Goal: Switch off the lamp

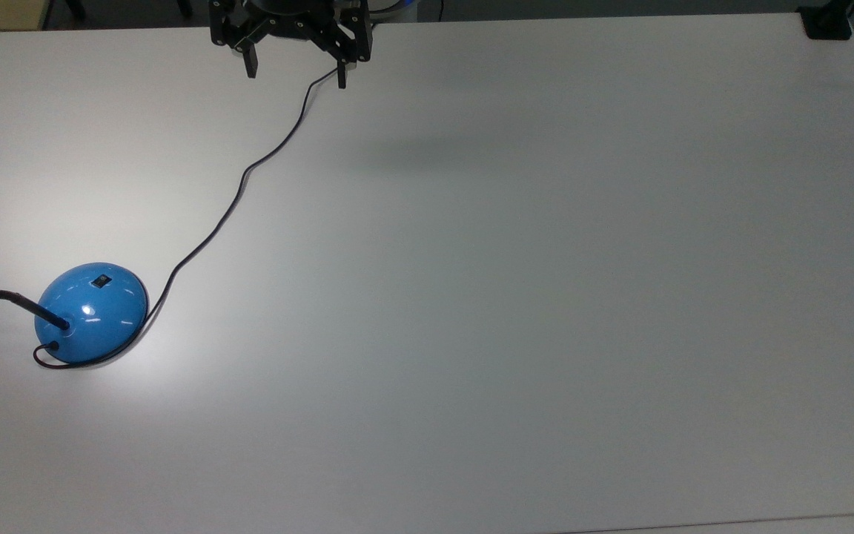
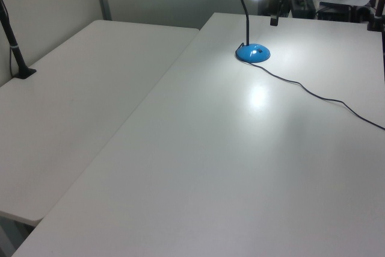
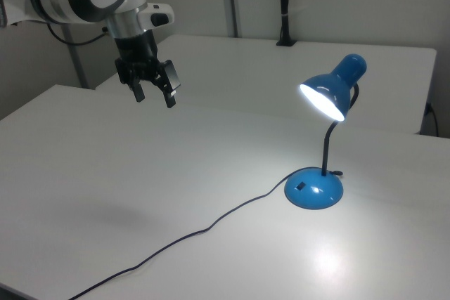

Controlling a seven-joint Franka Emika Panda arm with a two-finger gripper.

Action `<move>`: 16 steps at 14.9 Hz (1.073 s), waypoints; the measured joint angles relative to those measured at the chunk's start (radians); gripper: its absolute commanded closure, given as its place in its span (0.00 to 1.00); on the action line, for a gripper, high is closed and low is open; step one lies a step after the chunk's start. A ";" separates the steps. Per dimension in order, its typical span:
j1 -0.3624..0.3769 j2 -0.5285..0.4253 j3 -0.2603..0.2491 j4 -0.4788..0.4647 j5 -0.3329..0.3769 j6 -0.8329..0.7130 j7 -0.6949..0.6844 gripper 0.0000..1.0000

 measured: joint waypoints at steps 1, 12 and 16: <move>0.000 0.000 0.000 0.000 0.000 0.000 -0.001 0.00; -0.007 0.000 -0.003 0.000 0.000 0.000 -0.001 0.09; -0.007 0.000 -0.003 0.000 0.000 0.000 -0.027 0.57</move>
